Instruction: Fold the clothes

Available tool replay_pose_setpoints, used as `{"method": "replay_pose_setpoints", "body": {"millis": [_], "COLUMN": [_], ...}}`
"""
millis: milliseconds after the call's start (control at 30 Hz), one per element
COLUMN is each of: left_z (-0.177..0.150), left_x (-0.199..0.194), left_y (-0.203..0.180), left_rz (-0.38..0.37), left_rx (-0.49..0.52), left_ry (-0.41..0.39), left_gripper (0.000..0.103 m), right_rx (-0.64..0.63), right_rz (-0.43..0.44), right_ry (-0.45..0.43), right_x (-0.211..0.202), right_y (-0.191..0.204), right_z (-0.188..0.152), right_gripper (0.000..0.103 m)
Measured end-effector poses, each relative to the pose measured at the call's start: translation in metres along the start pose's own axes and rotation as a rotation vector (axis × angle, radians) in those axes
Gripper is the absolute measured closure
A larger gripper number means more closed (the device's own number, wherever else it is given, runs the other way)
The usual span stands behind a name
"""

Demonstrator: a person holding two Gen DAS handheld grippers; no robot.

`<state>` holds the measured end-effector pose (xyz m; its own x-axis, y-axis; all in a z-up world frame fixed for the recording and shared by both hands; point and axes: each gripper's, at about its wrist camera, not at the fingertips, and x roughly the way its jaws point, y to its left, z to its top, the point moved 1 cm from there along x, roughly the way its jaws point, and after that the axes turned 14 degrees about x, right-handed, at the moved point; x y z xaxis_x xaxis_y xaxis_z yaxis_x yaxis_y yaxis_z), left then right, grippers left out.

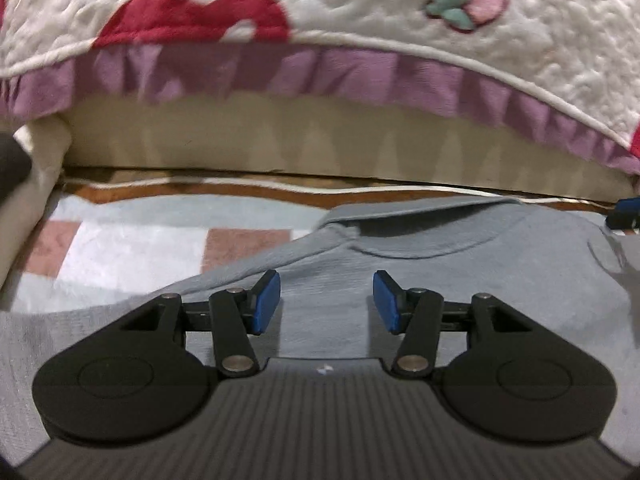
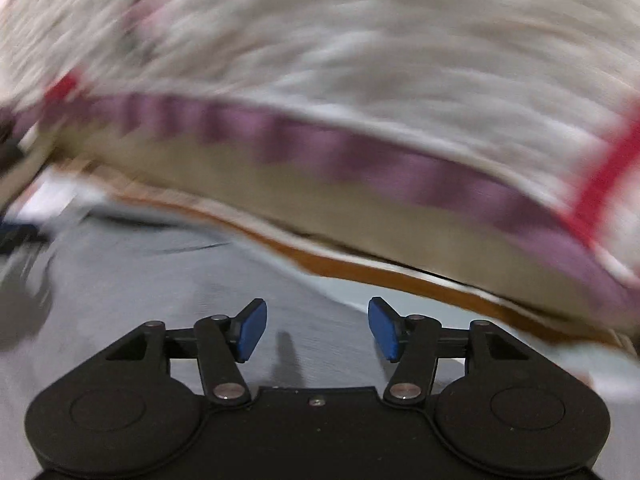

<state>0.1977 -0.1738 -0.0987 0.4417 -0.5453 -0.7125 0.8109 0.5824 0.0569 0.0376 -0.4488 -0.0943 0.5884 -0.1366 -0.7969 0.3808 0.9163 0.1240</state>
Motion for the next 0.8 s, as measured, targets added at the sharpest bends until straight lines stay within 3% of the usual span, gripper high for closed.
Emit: {"method": "replay_pose_setpoints", "body": {"millis": [67, 167, 233, 333, 400, 433, 500, 533, 600, 633, 800], "left_z": [-0.005, -0.014, -0.019, -0.016, -0.014, -0.013, -0.013, -0.012, -0.012, -0.011, -0.008], "left_x": [0.003, 0.005, 0.008, 0.01, 0.01, 0.011, 0.011, 0.011, 0.01, 0.008, -0.018], "left_y": [0.003, 0.001, -0.001, -0.004, -0.007, -0.009, -0.013, -0.015, -0.017, -0.016, -0.01], "left_rz": [0.003, -0.017, -0.026, -0.029, -0.056, -0.069, -0.086, -0.085, -0.078, -0.069, -0.035], "left_rx": [-0.007, -0.005, 0.013, 0.021, 0.01, 0.006, 0.004, 0.007, 0.013, 0.015, -0.019], "left_ry": [0.008, 0.021, 0.026, 0.011, -0.009, -0.015, -0.019, -0.019, -0.022, -0.028, -0.048], "left_gripper": [0.052, 0.05, 0.05, 0.05, 0.05, 0.05, 0.05, 0.05, 0.05, 0.05, 0.05], "right_rx": [-0.164, -0.362, -0.31, -0.205, -0.132, -0.093, -0.146, -0.172, -0.224, -0.25, -0.379], "right_rz": [0.066, -0.038, -0.015, 0.012, 0.021, 0.022, 0.016, 0.013, 0.007, 0.004, -0.011], "right_ry": [0.09, 0.146, 0.162, 0.176, 0.207, 0.227, 0.163, 0.13, 0.066, 0.034, -0.128], "right_x": [0.022, 0.045, 0.051, 0.061, 0.072, 0.079, 0.059, 0.05, 0.03, 0.02, -0.029], "right_y": [0.024, 0.039, 0.031, 0.014, 0.003, -0.001, 0.016, 0.024, 0.041, 0.05, 0.092], "right_z": [0.005, 0.004, 0.013, 0.023, 0.024, 0.024, 0.006, -0.003, -0.022, -0.031, -0.077], "right_gripper": [0.044, 0.043, 0.042, 0.029, 0.011, 0.008, 0.009, 0.017, 0.093, 0.098, 0.098]}}
